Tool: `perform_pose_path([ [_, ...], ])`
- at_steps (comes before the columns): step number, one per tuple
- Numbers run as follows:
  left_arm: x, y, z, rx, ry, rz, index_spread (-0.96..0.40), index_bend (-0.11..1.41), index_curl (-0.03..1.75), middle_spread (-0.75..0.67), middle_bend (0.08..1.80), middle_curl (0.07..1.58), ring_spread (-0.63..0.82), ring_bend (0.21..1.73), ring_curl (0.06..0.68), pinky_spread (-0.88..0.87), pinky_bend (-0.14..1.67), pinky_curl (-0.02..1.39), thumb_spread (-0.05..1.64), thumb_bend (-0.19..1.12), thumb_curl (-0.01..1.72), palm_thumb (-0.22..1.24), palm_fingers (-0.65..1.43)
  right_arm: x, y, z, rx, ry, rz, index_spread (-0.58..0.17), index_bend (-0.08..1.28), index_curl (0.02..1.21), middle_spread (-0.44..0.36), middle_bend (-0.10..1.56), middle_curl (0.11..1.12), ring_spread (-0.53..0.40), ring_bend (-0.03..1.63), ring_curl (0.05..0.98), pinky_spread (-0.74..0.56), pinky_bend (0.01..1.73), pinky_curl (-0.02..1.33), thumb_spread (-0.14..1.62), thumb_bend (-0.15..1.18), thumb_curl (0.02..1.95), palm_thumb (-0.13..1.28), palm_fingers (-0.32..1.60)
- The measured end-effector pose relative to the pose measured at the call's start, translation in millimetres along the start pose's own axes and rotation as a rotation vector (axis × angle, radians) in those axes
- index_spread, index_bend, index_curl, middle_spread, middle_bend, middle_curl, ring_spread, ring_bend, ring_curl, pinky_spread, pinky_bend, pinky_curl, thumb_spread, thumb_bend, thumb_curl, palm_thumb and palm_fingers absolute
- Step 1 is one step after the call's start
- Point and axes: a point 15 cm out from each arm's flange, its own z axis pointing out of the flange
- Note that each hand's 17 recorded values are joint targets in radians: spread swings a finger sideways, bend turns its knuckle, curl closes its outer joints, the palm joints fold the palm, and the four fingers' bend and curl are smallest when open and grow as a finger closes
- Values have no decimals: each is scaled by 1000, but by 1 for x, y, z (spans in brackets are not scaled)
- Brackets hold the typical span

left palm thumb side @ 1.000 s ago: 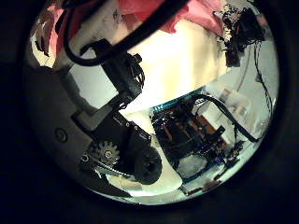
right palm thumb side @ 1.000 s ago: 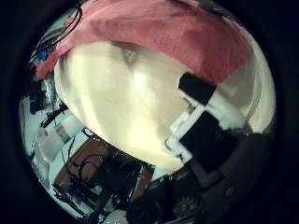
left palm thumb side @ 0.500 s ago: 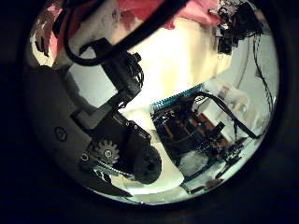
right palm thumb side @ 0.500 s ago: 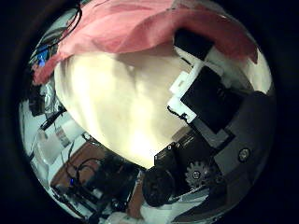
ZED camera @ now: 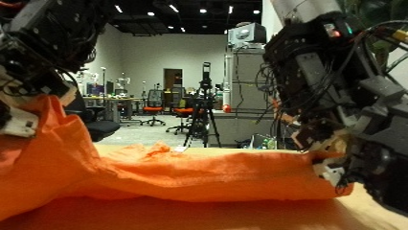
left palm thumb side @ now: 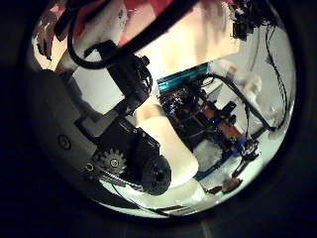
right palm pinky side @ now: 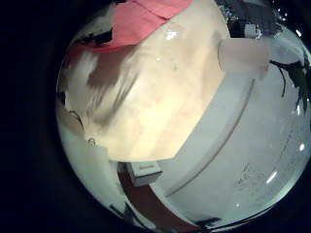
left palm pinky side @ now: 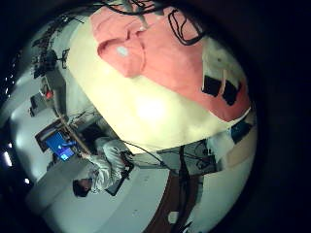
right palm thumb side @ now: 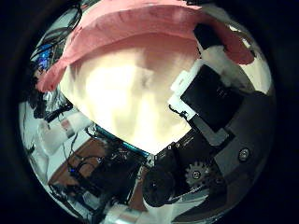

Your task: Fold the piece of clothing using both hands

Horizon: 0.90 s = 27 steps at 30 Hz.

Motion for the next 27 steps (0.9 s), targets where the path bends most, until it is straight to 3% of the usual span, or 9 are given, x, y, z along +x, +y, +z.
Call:
perform_pose_path([
  [6,-4,11,-23,39,-8,8,-691,347,1009,-443,1042,654,-539,982,474,-768,790,528,1307,-10,320,697,1130,4,40,-18,60,1,24,-286,902,680,-156,970,631,-250,1122,510,-547,1006,485,864,400,1351,1031,1296],
  [10,-10,9,-42,75,-23,-3,-693,345,1012,-443,1042,653,-539,982,475,-768,789,529,1308,-11,323,698,1130,8,44,-34,114,0,45,-285,916,677,-158,986,622,-247,1132,506,-547,1014,486,844,421,1449,999,1290],
  [27,-55,-53,-109,114,-27,-54,-698,340,1020,-445,1038,652,-538,981,478,-769,787,534,1314,-9,330,709,1128,47,-25,-100,187,-6,122,-277,953,654,-152,1029,582,-242,1161,493,-538,1025,487,778,487,1826,886,1275],
])
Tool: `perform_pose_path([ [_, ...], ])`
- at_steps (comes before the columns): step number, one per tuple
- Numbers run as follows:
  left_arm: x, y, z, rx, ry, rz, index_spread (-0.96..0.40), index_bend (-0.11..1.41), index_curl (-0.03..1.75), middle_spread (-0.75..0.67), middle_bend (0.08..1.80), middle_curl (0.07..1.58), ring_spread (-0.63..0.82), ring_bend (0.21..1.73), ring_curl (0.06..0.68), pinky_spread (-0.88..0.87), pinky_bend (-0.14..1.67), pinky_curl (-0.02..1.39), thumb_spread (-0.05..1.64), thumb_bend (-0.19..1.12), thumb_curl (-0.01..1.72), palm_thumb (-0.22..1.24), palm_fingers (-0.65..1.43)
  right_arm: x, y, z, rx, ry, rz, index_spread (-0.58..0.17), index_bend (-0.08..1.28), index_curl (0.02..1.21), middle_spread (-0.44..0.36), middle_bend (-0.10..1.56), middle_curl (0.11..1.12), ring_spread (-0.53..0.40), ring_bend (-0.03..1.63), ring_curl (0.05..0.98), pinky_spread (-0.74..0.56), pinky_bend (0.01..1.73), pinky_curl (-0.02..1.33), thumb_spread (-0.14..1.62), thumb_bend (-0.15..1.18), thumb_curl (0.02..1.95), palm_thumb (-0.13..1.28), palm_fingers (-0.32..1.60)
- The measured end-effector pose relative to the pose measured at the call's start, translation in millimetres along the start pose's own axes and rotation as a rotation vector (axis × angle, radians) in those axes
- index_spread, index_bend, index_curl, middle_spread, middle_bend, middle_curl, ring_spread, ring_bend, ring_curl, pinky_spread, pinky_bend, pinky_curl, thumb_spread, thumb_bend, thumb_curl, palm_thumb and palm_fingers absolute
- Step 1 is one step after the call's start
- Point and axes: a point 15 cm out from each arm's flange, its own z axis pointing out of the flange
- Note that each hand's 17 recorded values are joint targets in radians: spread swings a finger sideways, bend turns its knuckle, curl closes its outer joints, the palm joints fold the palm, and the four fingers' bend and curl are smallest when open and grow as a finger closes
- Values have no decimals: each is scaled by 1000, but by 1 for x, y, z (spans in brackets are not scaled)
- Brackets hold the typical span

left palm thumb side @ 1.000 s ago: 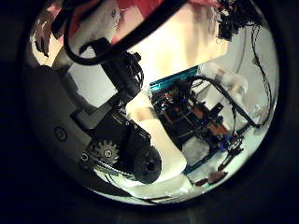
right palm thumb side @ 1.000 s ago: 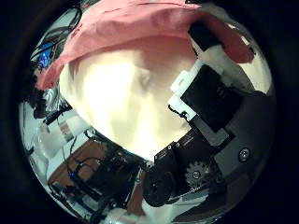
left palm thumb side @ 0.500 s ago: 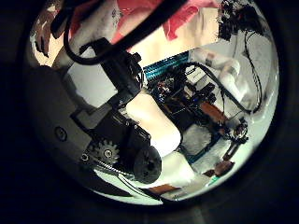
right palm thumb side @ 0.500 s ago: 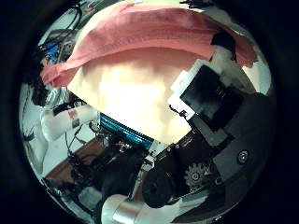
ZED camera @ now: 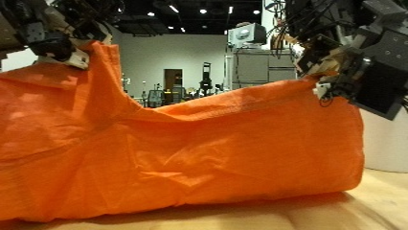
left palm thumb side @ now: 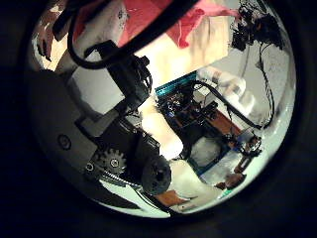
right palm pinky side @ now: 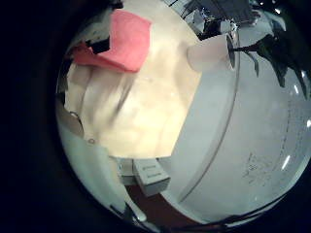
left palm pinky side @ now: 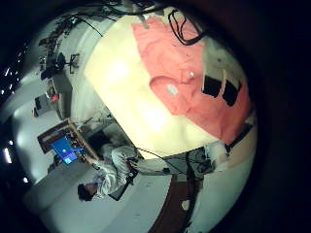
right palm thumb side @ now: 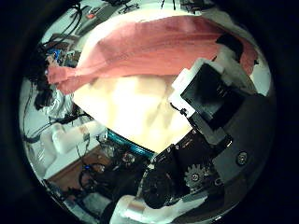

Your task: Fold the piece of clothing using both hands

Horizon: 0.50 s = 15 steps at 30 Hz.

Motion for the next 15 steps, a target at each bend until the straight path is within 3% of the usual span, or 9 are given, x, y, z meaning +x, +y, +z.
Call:
perform_pose_path([
  [15,-80,-123,2,55,7,-81,-701,344,1032,-433,1032,664,-523,983,484,-769,731,536,1312,-9,334,725,1095,29,-164,43,-31,-7,24,-281,936,640,-140,1047,564,-237,1165,489,-531,1038,493,775,541,1942,869,1243],
])
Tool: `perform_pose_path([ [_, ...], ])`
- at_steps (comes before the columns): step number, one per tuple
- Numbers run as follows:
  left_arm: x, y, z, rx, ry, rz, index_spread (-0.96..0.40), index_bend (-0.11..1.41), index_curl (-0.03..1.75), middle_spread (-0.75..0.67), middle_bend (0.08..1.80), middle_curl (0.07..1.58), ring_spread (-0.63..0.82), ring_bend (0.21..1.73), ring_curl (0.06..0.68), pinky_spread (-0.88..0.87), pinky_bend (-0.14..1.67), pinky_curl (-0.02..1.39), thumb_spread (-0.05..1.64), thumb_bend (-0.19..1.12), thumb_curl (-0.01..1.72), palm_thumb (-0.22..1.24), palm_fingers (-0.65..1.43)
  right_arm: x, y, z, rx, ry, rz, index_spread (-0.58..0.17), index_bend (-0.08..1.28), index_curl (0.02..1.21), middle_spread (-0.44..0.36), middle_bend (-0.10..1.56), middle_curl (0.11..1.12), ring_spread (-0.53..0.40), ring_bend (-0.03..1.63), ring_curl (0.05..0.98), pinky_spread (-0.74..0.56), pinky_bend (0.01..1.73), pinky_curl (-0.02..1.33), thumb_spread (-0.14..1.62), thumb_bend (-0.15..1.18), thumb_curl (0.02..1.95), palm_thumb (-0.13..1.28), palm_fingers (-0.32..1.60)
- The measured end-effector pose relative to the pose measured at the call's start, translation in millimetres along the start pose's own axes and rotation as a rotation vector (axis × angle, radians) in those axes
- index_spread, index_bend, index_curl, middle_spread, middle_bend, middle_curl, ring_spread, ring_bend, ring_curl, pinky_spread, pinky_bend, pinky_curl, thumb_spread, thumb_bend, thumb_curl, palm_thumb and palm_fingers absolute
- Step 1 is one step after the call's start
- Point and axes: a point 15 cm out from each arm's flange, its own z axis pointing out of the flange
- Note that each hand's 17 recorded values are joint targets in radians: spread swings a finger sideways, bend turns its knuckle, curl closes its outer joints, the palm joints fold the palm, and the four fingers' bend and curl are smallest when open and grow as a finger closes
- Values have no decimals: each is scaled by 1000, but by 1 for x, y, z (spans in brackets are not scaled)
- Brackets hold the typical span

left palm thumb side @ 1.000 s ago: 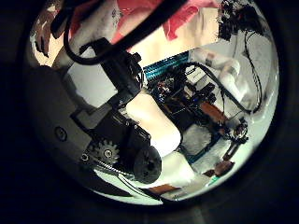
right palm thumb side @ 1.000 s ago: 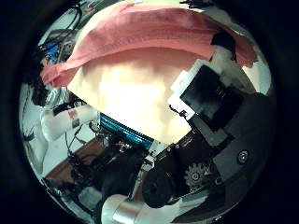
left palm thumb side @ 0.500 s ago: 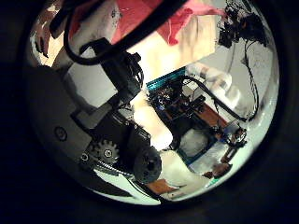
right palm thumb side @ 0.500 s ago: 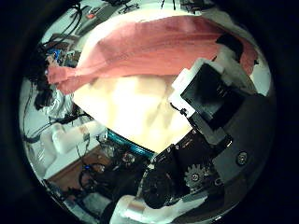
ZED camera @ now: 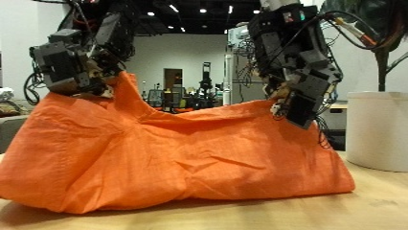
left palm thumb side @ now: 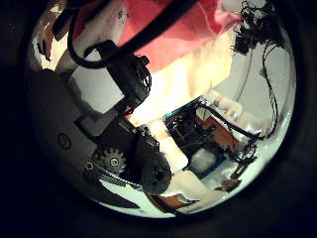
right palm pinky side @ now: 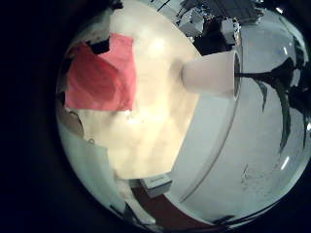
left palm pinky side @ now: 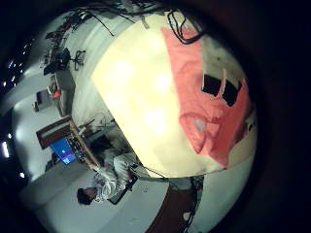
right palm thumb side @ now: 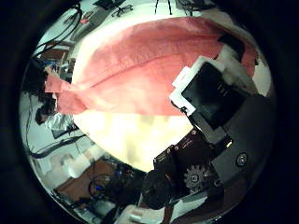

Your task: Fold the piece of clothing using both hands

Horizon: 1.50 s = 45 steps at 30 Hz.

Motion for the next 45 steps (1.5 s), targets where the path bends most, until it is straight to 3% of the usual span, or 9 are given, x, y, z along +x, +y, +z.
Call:
perform_pose_path([
  [8,-21,-48,35,-2,29,-24,-696,331,1044,-433,1022,674,-519,977,489,-772,700,545,1315,-10,332,723,1072,-9,-61,40,3,2,-14,-293,881,627,-158,1015,550,-249,1165,486,-547,1054,494,797,556,1935,839,1182],
  [12,-32,-87,55,80,38,-38,-692,311,1051,-436,1017,683,-522,964,490,-768,679,551,1321,-14,329,709,1041,-16,-103,61,105,10,-31,-312,822,617,-180,952,535,-267,1151,480,-564,1069,492,820,524,1922,792,1127],
  [16,-39,-128,71,192,77,-69,-689,291,1059,-443,1010,689,-525,956,490,-770,659,554,1322,-15,320,682,1044,-22,-118,91,114,8,-37,-343,736,615,-214,858,521,-300,1112,478,-615,1040,482,858,432,1854,710,921],
  [25,-49,-156,84,244,44,-144,-672,229,1067,-449,968,716,-522,890,502,-750,656,594,1299,-32,300,608,843,-9,-153,117,224,-5,-7,-393,462,562,-225,743,511,-299,1043,461,-602,993,445,1033,235,1531,530,520],
  [28,-55,-163,81,275,29,-173,-577,110,1028,-403,842,716,-466,882,512,-700,688,635,1273,-36,283,518,499,-2,-164,113,274,-5,5,-365,401,535,-152,631,476,-217,928,432,-369,877,425,1138,136,1307,414,159],
  [32,-66,-162,67,330,36,-216,-359,93,915,-211,539,657,-315,934,541,-547,730,683,1236,-40,264,428,68,13,-167,98,312,-4,27,-340,338,479,-75,519,424,-83,786,367,-57,820,381,1259,62,1042,333,49],
  [34,-67,-160,61,347,60,-229,-249,146,849,-55,384,572,-139,820,492,-330,613,654,1203,-49,252,362,-154,18,-167,88,327,-1,34,-337,319,458,-46,478,405,-15,709,335,81,795,359,1300,11,920,270,12],
  [39,-68,-153,40,402,109,-246,-97,88,652,241,197,428,245,616,376,201,458,543,1121,-40,240,238,-230,33,-166,61,368,-11,67,-328,296,430,-15,412,375,106,579,283,277,709,310,1346,-36,682,152,13],
  [45,-64,-136,3,496,140,-239,-55,94,488,390,149,348,444,494,308,479,348,441,1059,-32,245,169,-210,61,-157,12,432,-6,110,-330,248,405,4,358,354,148,512,259,354,642,275,1354,-18,515,110,65],
])
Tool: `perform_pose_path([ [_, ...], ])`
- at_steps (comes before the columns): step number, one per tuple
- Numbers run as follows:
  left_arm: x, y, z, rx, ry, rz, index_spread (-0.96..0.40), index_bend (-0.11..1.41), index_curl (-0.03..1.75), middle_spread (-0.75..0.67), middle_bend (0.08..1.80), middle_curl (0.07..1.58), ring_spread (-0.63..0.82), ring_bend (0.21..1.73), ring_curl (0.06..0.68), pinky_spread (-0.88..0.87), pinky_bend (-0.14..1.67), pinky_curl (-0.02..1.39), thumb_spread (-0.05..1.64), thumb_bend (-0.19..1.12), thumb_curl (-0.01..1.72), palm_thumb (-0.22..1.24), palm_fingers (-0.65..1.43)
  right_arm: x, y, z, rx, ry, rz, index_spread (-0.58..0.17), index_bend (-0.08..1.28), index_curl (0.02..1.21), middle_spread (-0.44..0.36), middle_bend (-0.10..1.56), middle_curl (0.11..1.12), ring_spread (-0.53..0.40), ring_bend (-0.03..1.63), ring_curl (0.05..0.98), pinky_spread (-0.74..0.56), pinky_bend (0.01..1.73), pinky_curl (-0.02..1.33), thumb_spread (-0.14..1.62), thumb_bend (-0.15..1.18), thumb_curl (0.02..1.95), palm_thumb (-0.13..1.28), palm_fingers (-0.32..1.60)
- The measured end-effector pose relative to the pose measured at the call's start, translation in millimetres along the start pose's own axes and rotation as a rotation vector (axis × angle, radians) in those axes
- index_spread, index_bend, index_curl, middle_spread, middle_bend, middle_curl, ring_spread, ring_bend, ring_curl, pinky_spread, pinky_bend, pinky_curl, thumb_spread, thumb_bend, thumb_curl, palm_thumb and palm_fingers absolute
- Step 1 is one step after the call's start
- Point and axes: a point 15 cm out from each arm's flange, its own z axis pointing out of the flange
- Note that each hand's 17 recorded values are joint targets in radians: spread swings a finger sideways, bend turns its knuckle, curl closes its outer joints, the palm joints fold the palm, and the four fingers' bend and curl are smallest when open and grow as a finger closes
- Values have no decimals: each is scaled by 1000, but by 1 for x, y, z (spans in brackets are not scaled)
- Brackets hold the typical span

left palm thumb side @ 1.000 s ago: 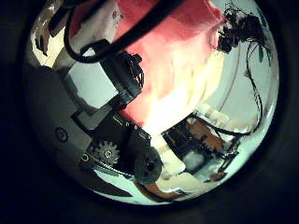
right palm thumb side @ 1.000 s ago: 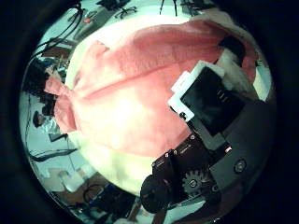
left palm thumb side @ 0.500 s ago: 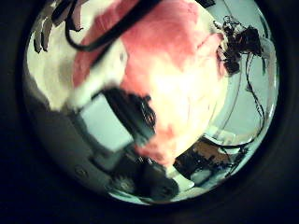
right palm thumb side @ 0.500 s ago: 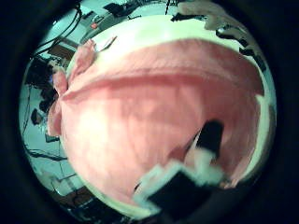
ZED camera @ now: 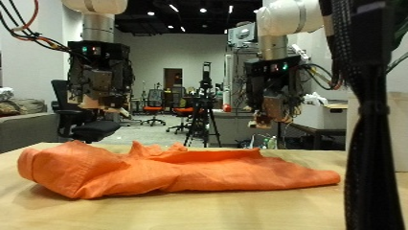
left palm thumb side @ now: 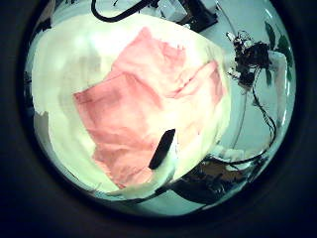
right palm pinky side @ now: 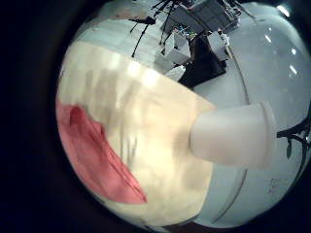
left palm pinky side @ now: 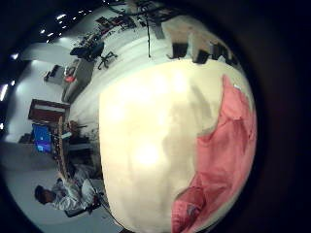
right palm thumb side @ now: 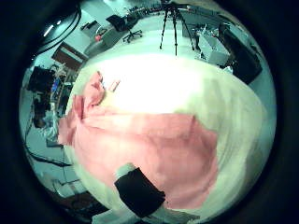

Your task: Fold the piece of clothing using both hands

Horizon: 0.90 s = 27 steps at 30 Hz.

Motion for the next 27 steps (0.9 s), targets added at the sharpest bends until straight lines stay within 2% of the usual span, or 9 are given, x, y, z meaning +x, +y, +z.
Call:
perform_pose_path([
  [5,7,9,-33,57,11,22,-45,107,389,421,144,293,510,442,280,561,309,394,1029,-28,255,142,-172,35,-9,-56,64,31,35,-354,210,388,-13,346,349,122,484,252,366,566,247,1349,-11,421,124,146],
  [8,16,21,-46,65,19,37,-42,119,344,418,148,266,531,417,270,582,293,374,1017,-26,263,136,-149,45,0,-71,38,40,28,-377,194,382,-59,336,346,88,464,248,358,521,232,1343,-8,374,148,192],
  [10,27,34,-45,46,32,50,-35,126,325,411,152,255,536,408,266,587,281,364,1012,-26,266,133,-132,49,13,-77,-7,40,16,-382,189,379,-80,329,344,74,452,245,354,494,226,1339,-11,350,156,198],
  [14,50,65,-40,-7,64,70,-17,136,300,409,156,238,543,390,260,588,272,351,1001,-26,273,129,-107,48,49,-78,-144,28,-26,-393,188,375,-107,301,338,82,395,238,346,447,221,1332,-11,310,169,159],
  [16,58,80,-37,-47,79,71,6,146,293,412,159,232,544,377,257,587,270,347,991,-27,276,125,-93,46,70,-78,-225,18,-46,-390,180,371,-88,276,335,107,351,231,346,435,227,1329,-9,296,179,101],
  [20,84,114,-32,-177,114,75,35,147,284,432,157,218,552,370,254,588,266,340,971,-29,282,120,-89,43,104,-75,-359,-9,-110,-388,178,355,-63,245,330,144,295,217,348,399,230,1340,-2,279,232,62],
  [22,100,125,-30,-231,124,90,43,146,279,439,156,212,559,372,255,591,261,335,963,-31,282,113,-92,46,111,-68,-387,-13,-119,-387,176,348,-59,236,329,153,283,215,344,384,232,1337,4,276,271,65],
  [27,121,133,-19,-276,130,110,62,145,267,449,159,201,566,371,255,587,253,329,949,-29,286,104,-91,54,136,-47,-489,-26,-175,-399,169,337,-43,189,322,177,242,216,355,374,251,1296,24,298,403,31],
])
